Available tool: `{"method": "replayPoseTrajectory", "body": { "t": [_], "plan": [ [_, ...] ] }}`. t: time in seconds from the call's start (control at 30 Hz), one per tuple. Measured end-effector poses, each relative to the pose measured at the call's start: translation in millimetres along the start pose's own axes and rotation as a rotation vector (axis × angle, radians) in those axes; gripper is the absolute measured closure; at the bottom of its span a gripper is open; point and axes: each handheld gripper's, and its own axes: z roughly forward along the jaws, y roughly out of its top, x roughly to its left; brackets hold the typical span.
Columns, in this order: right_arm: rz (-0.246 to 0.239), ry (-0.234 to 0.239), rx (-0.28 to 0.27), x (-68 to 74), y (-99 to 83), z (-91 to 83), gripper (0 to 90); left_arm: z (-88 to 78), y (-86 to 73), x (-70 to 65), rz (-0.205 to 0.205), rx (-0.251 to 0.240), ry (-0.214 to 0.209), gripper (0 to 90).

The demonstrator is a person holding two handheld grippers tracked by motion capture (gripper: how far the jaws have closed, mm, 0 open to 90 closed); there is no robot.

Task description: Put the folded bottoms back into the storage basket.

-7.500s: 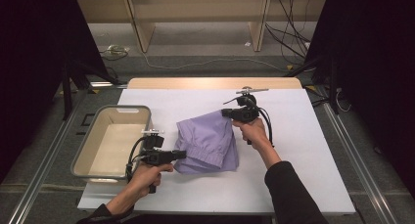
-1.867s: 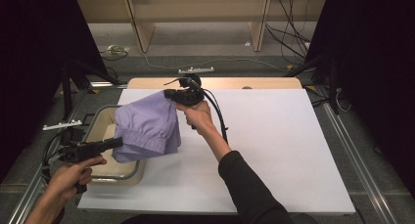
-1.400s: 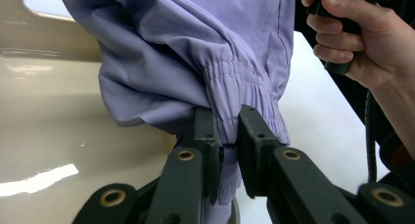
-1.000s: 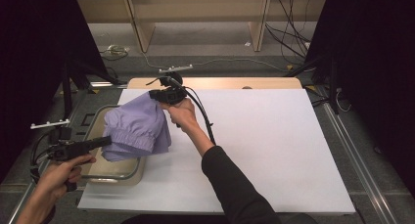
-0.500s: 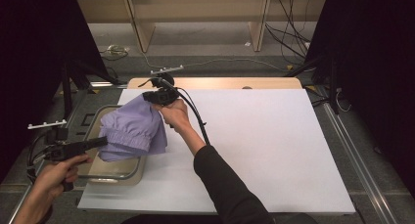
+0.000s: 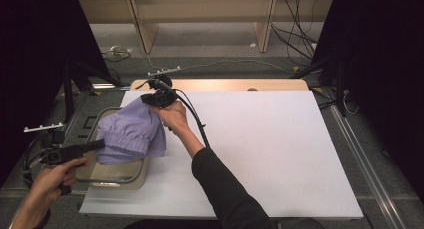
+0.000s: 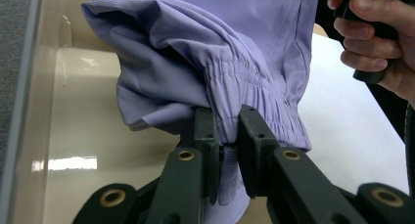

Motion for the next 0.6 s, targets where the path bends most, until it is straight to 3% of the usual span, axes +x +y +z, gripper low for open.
{"method": "replayPoseTrajectory", "body": {
  "t": [0.6],
  "plan": [
    [-0.004,0.002,0.016,8.7,0.6,13.0,86.2,-3.3,0.2,12.7,-0.012,-0.007,0.049,79.7]
  ]
}}
